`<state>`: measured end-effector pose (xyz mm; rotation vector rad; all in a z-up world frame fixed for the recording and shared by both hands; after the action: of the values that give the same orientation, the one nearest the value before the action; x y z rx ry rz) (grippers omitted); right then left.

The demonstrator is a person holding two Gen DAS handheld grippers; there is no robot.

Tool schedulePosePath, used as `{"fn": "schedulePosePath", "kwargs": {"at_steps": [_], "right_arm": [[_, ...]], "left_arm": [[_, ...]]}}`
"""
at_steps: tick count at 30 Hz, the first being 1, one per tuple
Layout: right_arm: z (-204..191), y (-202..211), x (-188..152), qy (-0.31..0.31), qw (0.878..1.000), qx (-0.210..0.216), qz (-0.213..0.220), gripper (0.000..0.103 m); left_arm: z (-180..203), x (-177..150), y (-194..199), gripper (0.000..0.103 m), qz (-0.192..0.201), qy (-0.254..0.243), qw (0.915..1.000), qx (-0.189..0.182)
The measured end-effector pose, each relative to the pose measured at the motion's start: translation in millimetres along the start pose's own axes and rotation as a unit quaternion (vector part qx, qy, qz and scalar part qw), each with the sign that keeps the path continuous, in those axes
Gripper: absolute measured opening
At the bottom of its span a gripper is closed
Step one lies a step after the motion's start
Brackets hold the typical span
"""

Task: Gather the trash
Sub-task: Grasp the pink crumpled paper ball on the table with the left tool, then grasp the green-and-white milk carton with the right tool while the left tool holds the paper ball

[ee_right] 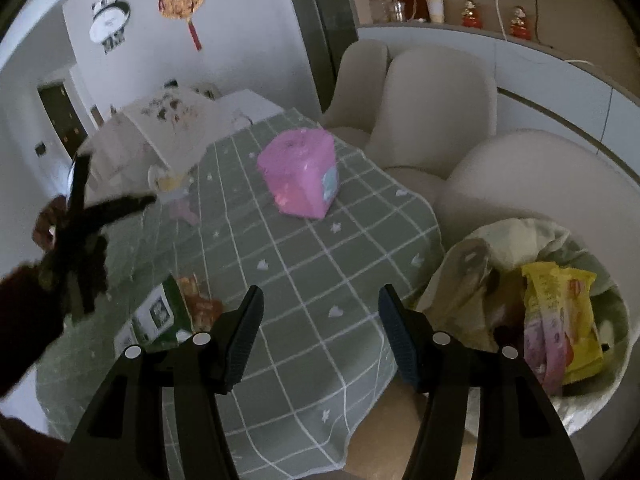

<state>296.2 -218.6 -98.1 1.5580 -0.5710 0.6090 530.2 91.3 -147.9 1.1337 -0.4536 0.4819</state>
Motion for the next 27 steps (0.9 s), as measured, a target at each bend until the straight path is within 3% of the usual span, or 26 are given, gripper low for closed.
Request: {"fn": "schedulePosePath", "kwargs": {"at_steps": [6,12,17,21,24,27], "right_arm": [[-10,-1,-32,0.017,0.999,-0.026,-0.038,0.057],[-16,0,-50,0.011,0.998,-0.006,-0.055,0.056],[-44,-1,-43,0.050,0.996,0.048,-0.051,0.056],[-79,-8,-48,0.094,0.985,0.129,-0.065,0.056],[-100,-12,-52,0.118,0.974,0.180,-0.067,0.057],[-123,-16,-52,0.139,0.961,0.229,-0.061,0.057]], "left_arm": [[-1,7,-53,0.044,-0.024,-0.055,0.9977,0.032],[-9,-1,-56,0.035,-0.046,-0.017,0.9983,0.032],[-17,-19,-1,0.035,-0.028,0.040,0.9987,0.018],[-29,-63,65,0.035,-0.010,0.098,0.9949,0.018],[-38,-102,100,0.035,-0.006,0.140,0.9897,0.028],[-50,-140,136,0.035,-0.005,0.176,0.9822,0.066]]}}
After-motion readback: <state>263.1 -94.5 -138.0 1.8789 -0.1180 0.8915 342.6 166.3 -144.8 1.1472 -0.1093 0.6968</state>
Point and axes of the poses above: each gripper's, at about its wrist camera, not at the fingertips, and y roughly against the way its jaws point, z to its right, x to its top, the point moved 7 cm from there along -y, roughly the way its jaws point, and after that the axes turned 10 degrees about y, right-handed, at the moved point
